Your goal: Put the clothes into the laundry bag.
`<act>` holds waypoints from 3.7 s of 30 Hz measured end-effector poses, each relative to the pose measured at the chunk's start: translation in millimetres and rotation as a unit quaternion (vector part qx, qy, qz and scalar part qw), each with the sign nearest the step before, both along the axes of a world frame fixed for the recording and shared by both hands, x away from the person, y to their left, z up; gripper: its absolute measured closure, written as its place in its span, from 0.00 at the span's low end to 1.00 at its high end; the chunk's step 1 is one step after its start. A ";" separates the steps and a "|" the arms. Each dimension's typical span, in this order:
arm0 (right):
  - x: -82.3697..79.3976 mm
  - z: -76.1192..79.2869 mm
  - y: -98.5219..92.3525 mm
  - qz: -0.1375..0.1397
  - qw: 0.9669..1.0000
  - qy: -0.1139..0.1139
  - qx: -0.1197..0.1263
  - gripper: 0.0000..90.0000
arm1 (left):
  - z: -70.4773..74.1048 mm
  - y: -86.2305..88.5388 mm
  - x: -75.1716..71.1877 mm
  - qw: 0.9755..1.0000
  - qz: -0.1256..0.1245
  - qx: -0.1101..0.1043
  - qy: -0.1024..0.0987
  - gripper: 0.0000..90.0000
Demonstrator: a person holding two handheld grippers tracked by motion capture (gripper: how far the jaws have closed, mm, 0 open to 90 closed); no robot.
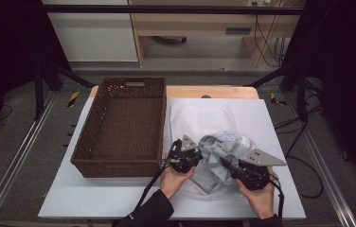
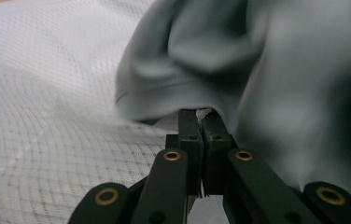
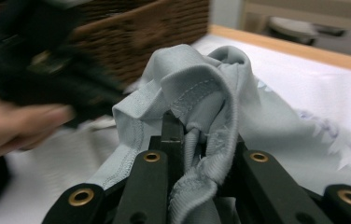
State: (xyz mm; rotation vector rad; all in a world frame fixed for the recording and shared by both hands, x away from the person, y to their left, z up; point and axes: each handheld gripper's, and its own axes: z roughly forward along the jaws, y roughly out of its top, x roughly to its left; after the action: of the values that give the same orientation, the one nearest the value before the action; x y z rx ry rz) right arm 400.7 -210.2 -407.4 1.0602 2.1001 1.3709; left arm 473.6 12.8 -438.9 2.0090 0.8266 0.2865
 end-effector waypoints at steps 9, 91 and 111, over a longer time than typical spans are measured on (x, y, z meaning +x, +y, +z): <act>13.1 -47.7 40.5 0.021 0.996 0.058 -0.065 0.87 | 17.9 -2.4 -5.9 1.000 -0.011 -0.010 -0.022 0.98; 63.5 -6.6 60.3 -0.072 0.995 0.013 -0.064 0.43 | 3.5 33.2 -29.9 0.999 -0.029 0.017 -0.038 0.98; -4.8 -16.2 48.9 0.058 0.998 0.030 -0.014 0.96 | 10.3 43.2 -35.2 0.999 -0.020 -0.018 -0.028 0.98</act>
State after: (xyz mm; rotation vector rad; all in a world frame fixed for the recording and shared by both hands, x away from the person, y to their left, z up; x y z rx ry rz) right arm 395.9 -161.3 -423.6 0.9948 2.2494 1.3747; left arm 438.5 56.1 -428.6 1.9725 0.7508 0.3028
